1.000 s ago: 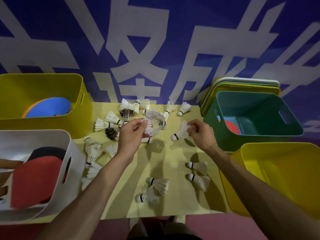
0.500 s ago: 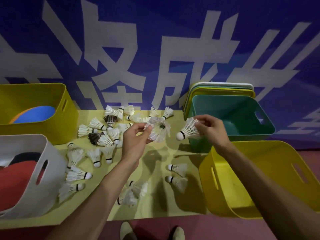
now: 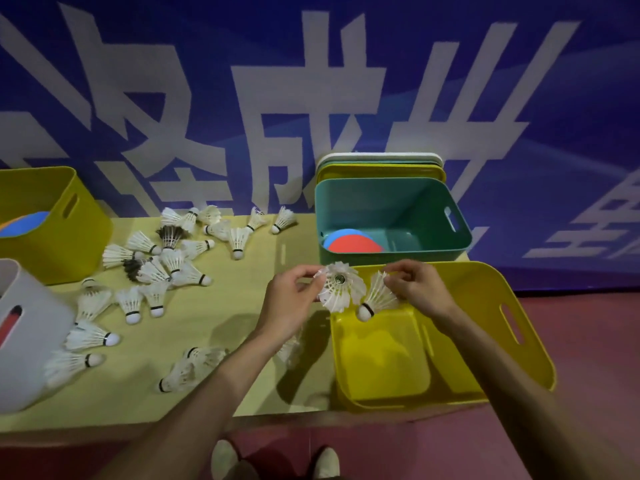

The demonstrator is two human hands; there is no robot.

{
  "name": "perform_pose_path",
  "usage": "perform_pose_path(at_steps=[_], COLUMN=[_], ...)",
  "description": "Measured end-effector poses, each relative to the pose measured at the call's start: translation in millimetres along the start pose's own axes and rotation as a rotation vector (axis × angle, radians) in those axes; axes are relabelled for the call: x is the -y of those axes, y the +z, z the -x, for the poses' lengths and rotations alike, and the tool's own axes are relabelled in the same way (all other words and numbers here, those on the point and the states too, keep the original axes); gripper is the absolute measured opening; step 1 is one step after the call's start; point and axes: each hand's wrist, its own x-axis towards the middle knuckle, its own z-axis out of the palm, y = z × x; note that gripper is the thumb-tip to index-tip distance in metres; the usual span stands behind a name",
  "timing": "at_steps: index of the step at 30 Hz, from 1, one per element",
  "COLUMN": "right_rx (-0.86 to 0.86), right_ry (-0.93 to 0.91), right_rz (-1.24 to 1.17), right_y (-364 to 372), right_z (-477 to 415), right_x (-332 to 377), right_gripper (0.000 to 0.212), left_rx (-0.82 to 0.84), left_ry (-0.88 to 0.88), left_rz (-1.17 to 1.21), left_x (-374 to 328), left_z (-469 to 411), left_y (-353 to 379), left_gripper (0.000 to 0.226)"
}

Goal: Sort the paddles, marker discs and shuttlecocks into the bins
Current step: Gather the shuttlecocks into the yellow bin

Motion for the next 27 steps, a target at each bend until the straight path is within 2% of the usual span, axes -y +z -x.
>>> perform_pose_path(at_steps=[4,10,19,27], right_rx=[0.040,0.094,0.142,0.125], right_ry=[0.047,0.041,-0.018,-0.230], right_rz=[0.206,0.296,0.353,0.185], right_y=[-12,-17,-8,50], right_z=[6,13,6,-9], right_x=[-34,-53,-51,21], right_gripper=[0.013,0.015,0.015,0.018], left_rx=[0.113,0.267,0.146,-0.010], left_ry=[-0.031,-0.135,-0.115,-0.116], left_rz=[-0.206,-0.223,-0.111,-0.104], left_x=[0,10,8,31], left_z=[4,7,7,13], left_y=[28,48,26,-34], left_gripper=[0.019,0.027,0.032,0.028])
